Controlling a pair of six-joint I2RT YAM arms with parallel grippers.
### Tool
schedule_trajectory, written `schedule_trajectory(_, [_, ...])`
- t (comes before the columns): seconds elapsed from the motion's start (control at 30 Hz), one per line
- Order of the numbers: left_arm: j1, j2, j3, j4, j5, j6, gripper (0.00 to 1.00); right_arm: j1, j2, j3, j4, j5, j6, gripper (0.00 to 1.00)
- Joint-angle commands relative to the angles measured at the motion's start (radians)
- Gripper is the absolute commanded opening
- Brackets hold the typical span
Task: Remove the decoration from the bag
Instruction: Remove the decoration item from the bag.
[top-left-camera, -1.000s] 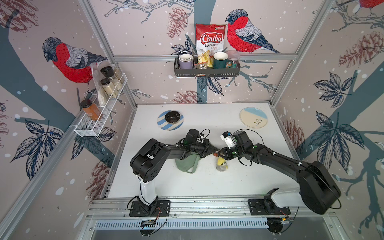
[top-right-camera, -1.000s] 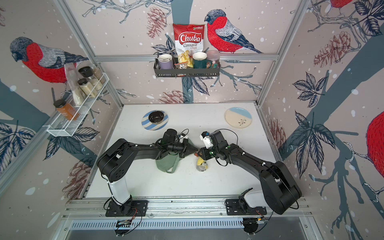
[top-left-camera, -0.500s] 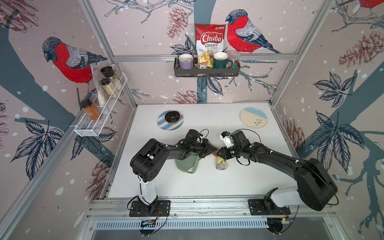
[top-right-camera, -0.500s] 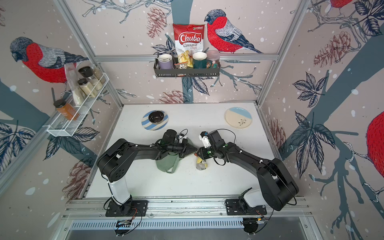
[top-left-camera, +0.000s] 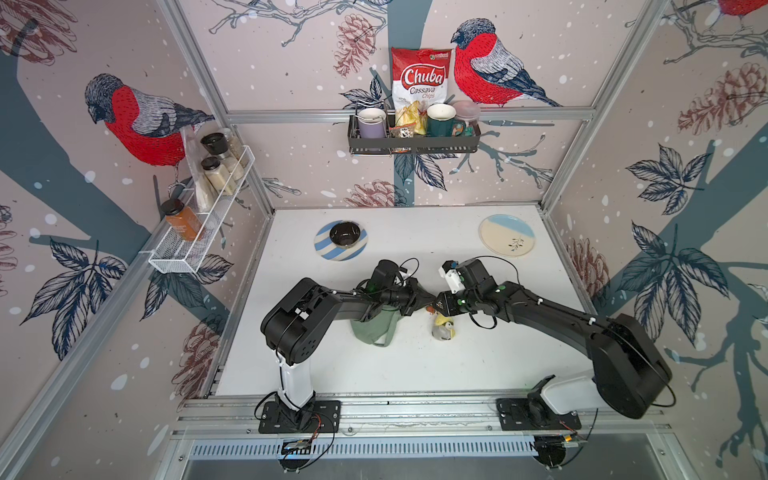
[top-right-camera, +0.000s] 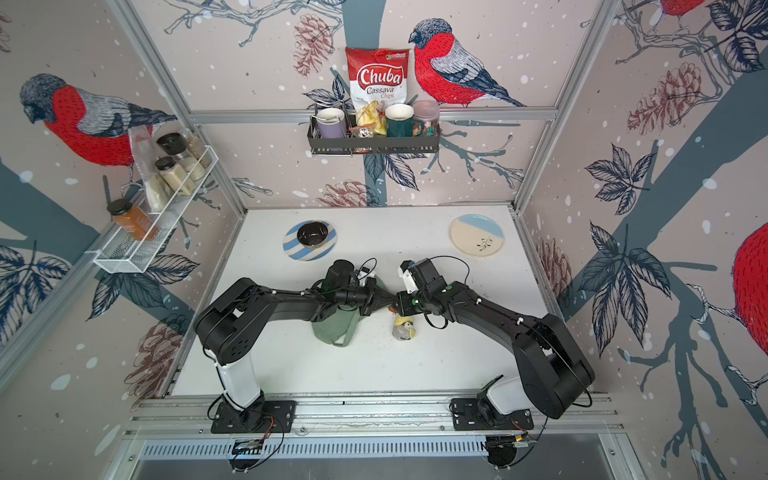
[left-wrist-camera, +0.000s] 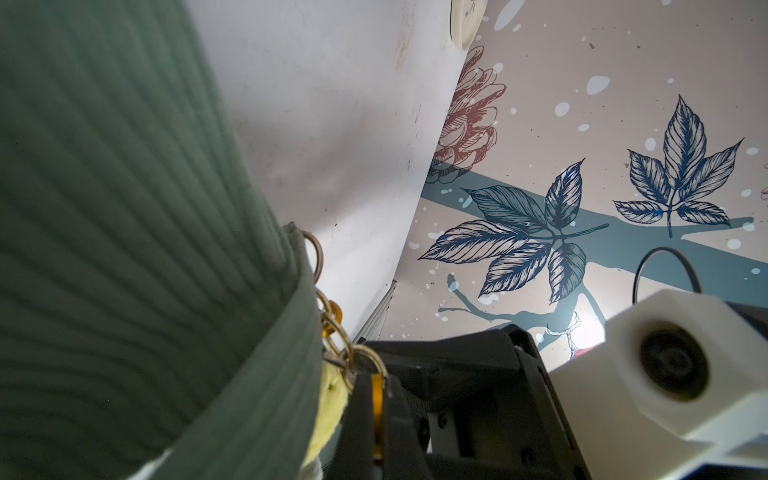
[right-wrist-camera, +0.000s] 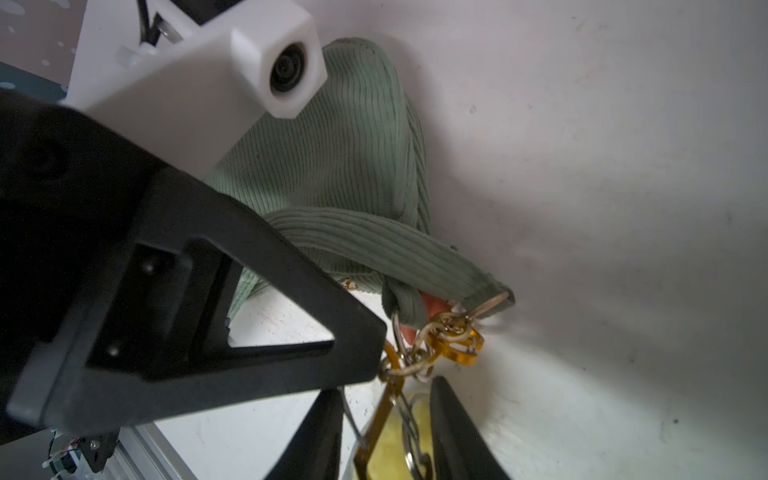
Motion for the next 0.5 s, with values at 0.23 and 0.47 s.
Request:
schedule_trajectory(0.23, [-0.001,-0.001,-0.009,0.049,0.036,0.002,0.00,-0.007,-0.036,-0.016,0.039,0.016,0.016,0.42])
schedule_trajectory(0.47, [0.010,-0.013,-0.015,0.024,0.013,0.027,0.00,-0.052,-0.060,-0.016,-0.009,-0.037,0.004,0.53])
